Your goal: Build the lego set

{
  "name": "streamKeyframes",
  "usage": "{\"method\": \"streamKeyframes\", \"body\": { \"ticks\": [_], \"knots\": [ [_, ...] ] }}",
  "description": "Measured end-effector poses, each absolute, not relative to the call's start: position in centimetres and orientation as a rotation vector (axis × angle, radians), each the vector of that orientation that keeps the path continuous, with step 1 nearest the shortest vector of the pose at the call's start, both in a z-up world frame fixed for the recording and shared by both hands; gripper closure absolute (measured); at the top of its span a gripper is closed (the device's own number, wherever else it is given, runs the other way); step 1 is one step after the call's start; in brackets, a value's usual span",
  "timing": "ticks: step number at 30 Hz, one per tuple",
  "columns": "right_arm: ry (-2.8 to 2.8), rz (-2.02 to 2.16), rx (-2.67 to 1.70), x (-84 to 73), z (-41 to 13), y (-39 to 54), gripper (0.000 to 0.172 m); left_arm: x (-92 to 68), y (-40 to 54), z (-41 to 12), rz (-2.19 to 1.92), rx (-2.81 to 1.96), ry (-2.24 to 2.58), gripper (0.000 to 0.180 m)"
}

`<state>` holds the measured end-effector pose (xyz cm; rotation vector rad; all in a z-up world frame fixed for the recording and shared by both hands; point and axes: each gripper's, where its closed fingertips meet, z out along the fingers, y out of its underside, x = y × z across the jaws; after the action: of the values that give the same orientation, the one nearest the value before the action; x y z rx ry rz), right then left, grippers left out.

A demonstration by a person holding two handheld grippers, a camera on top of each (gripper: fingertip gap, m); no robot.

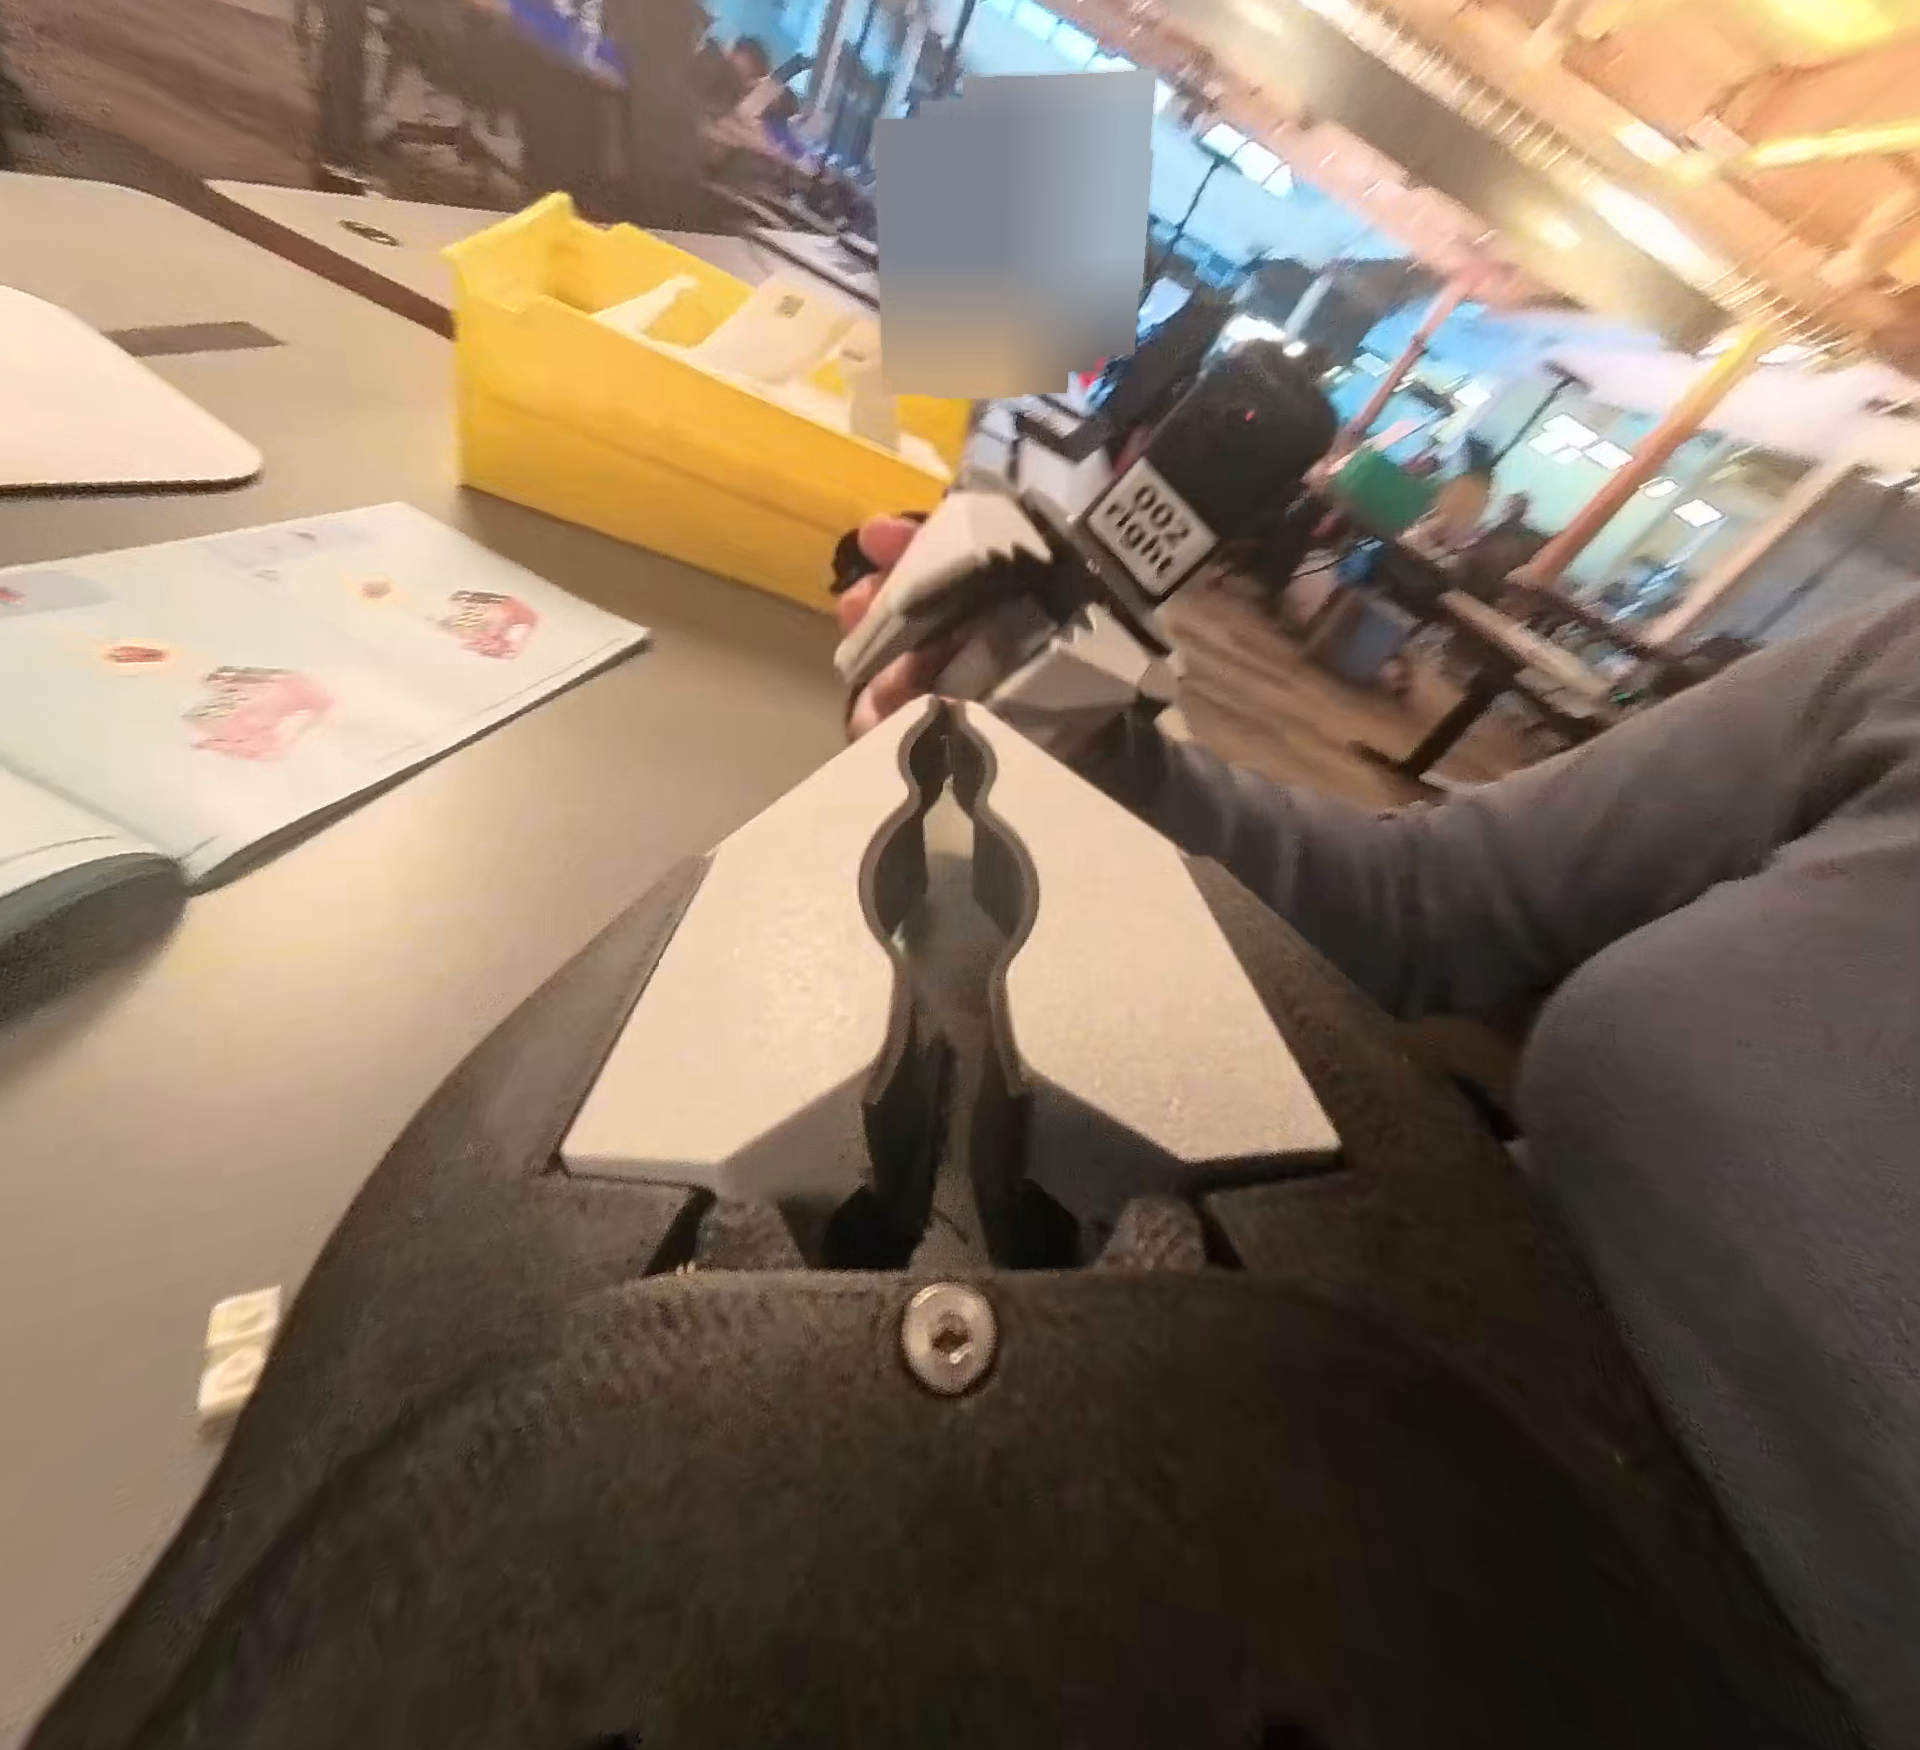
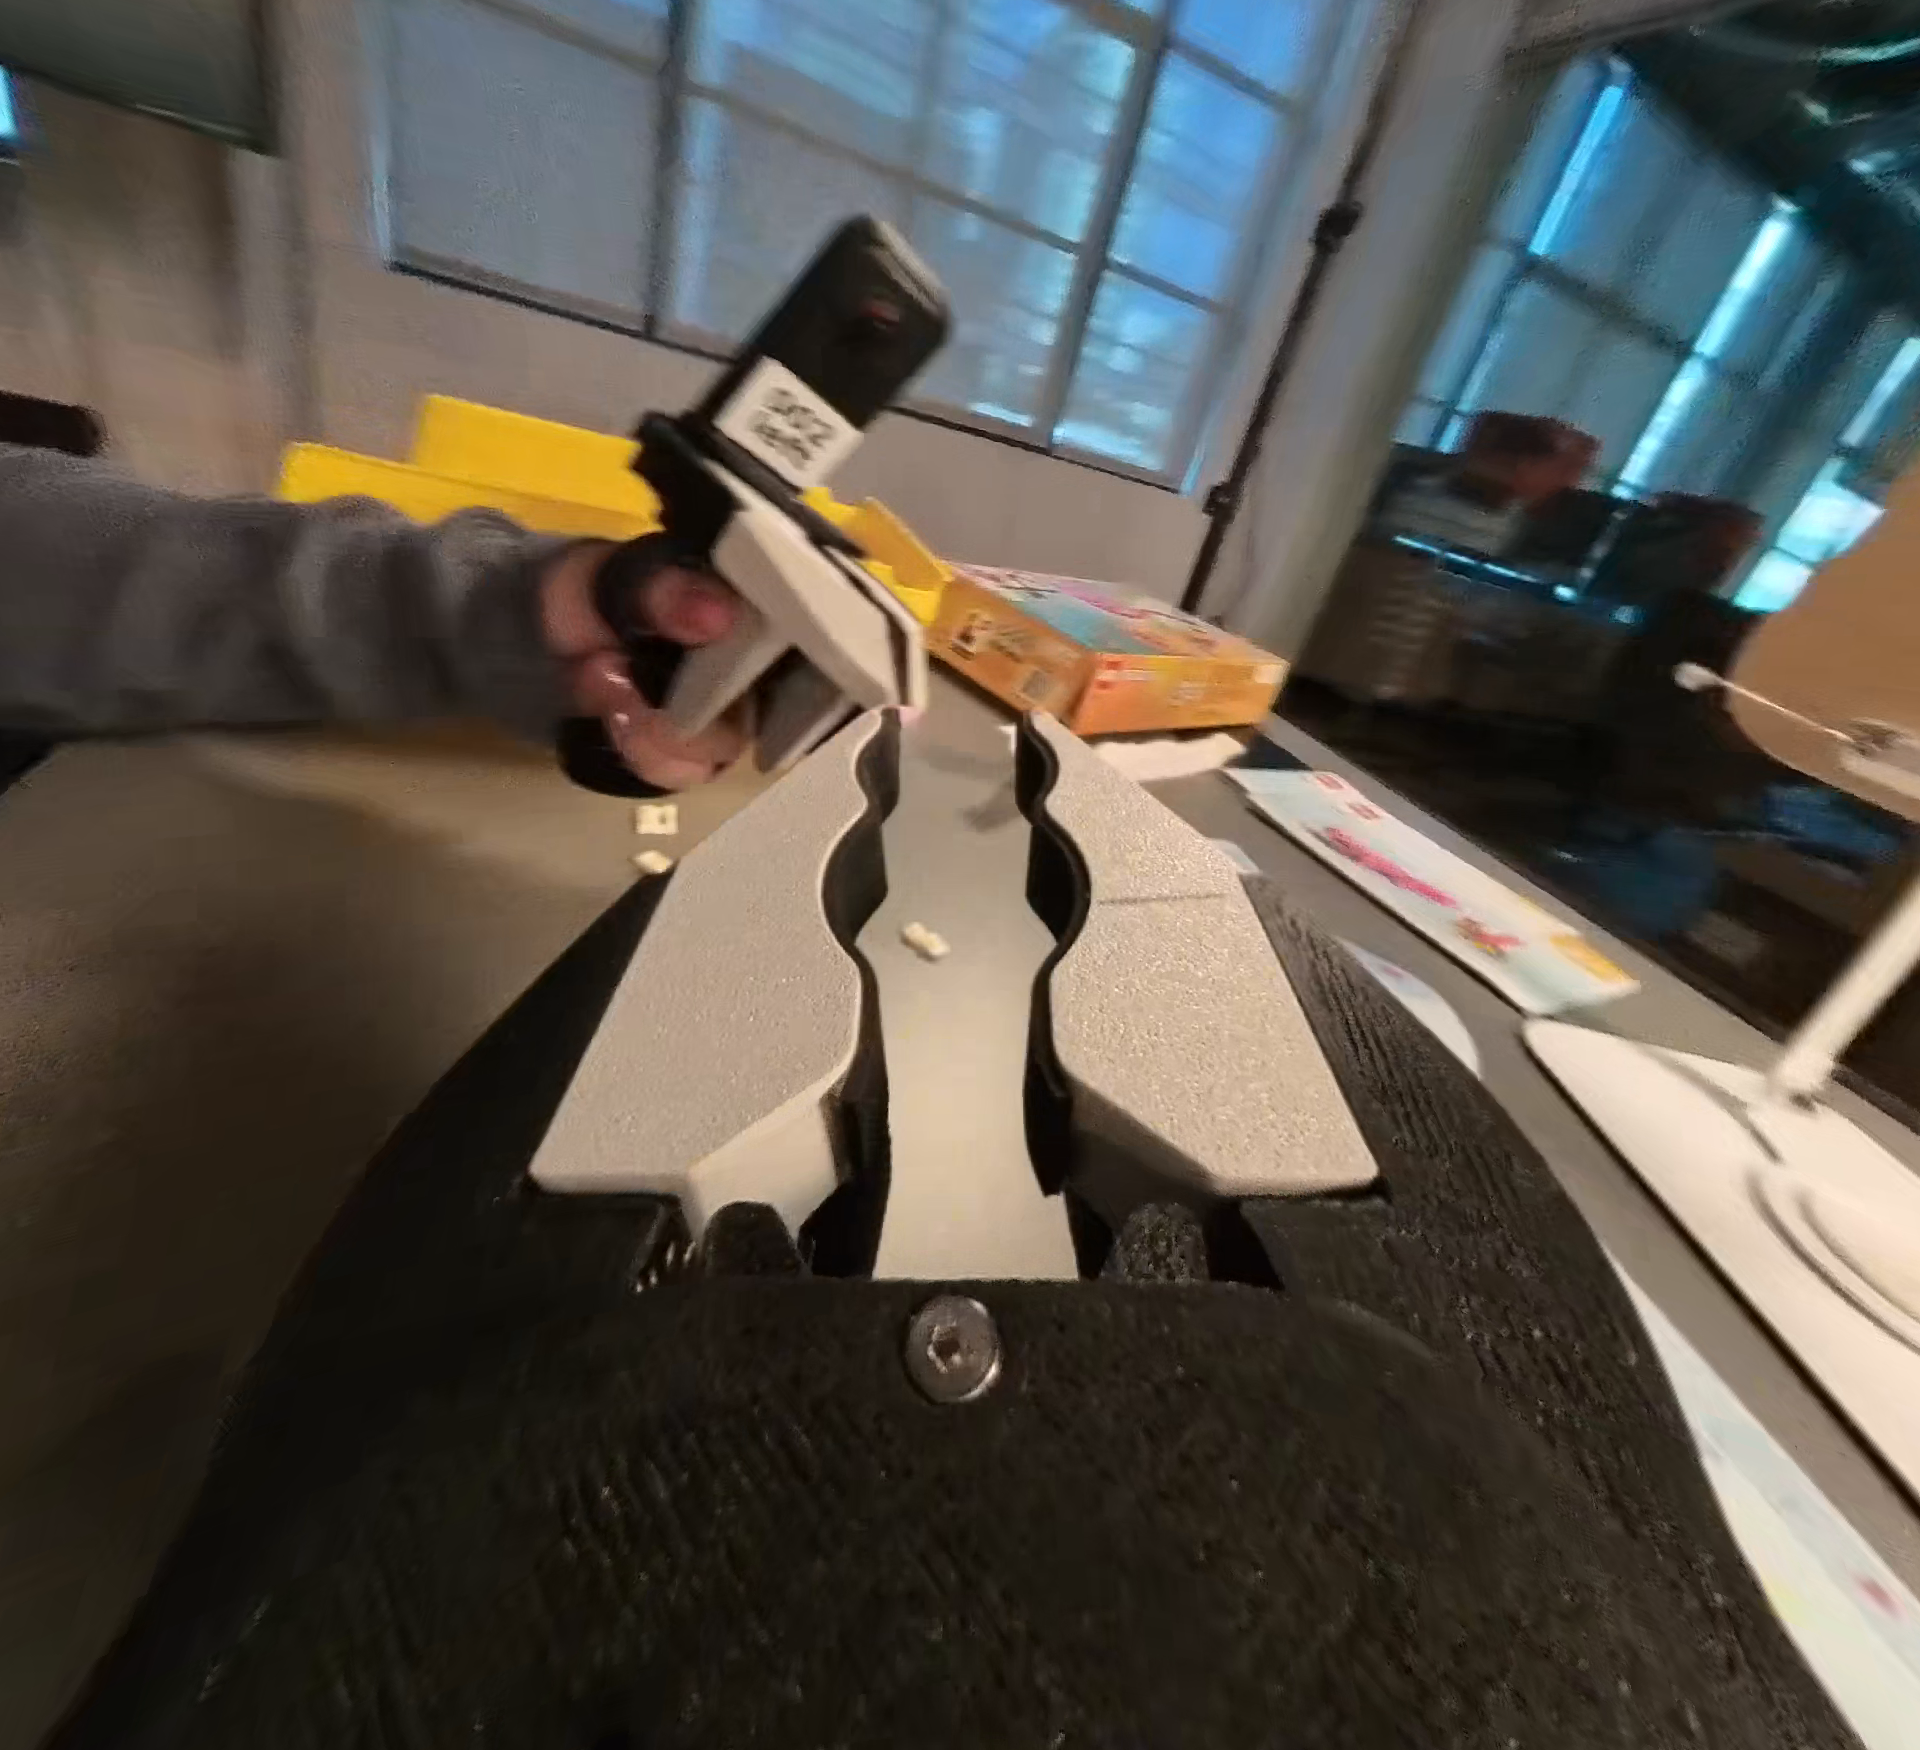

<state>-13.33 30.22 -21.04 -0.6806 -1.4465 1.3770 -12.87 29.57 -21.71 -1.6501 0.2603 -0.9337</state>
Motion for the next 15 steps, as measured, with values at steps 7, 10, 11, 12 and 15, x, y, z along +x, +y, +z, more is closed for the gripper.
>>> {"method": "streamKeyframes", "body": {
  "ticks": [7, 10, 11, 12, 15],
  "knots": [
    [-1.494, 1.345, -0.632, -13.49, -21.46, 28.98, 0.163, -13.4, 29.3, -21.14, -1.189, -1.519, 0.171, 0.18],
    [-1.479, 1.313, -0.643, -13.75, -21.53, 29.27, 0.165, -13.7, 29.43, -21.63, -1.196, -1.521, 0.148, 0.18],
    [-1.476, 1.305, -0.646, -13.82, -21.58, 29.36, 0.165, -13.74, 29.45, -21.69, -1.198, -1.519, 0.144, 0.18],
    [-1.477, 1.305, -0.647, -13.86, -21.62, 29.35, 0.164, -13.74, 29.42, -21.67, -1.208, -1.514, 0.141, 0.18],
    [-1.488, 1.326, -0.633, -13.79, -21.6, 28.93, 0.159, -13.53, 29.13, -21.16, -1.282, -1.472, 0.138, 0.18]
  ]
}}
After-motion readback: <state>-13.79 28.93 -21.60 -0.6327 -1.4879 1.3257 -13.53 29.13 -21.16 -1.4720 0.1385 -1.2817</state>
